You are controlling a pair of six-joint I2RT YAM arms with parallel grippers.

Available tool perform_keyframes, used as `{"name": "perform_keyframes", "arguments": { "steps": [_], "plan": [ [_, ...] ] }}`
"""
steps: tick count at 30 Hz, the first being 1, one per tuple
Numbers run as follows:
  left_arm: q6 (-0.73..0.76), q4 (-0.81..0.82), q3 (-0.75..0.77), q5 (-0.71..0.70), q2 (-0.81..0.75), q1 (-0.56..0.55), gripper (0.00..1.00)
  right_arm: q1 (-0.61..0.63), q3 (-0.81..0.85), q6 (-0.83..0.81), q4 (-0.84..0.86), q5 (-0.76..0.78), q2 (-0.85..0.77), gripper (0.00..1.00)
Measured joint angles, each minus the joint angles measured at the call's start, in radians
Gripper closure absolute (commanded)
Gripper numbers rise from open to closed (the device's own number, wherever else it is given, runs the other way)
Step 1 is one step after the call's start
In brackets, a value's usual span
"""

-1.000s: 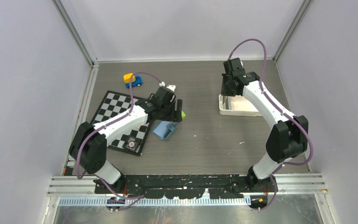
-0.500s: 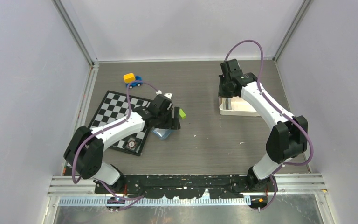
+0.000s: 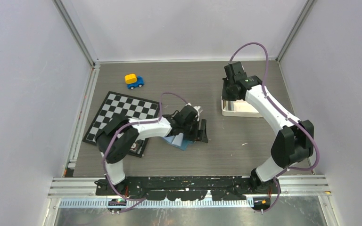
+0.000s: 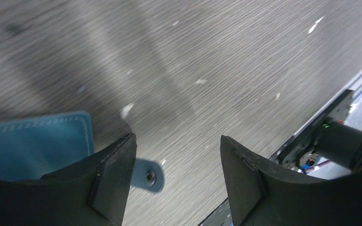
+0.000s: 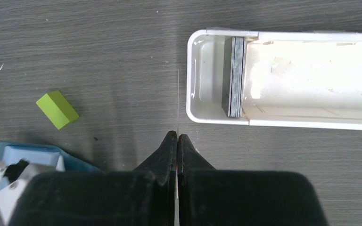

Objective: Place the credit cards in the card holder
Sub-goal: Insert the credit card into the card holder.

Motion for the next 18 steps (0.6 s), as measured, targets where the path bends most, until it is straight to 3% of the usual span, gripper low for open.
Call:
{"name": "perform_keyframes", "arguments": {
  "steps": [3, 8, 18],
  "plan": [
    [-0.011, 0.06, 0.053, 0.026, 0.059, -0.014, 0.33, 0.0, -0.031, 0.014, 0.002, -0.011, -0.038, 1.0],
    [0.016, 0.11, 0.073, 0.035, 0.027, -0.017, 0.28, 0.001, -0.117, 0.063, 0.027, -0.081, -0.154, 0.99],
    [0.147, -0.077, 0.025, -0.02, -0.343, 0.0, 0.24, 0.073, -0.25, 0.182, 0.124, -0.265, -0.248, 0.99]
  ]
}}
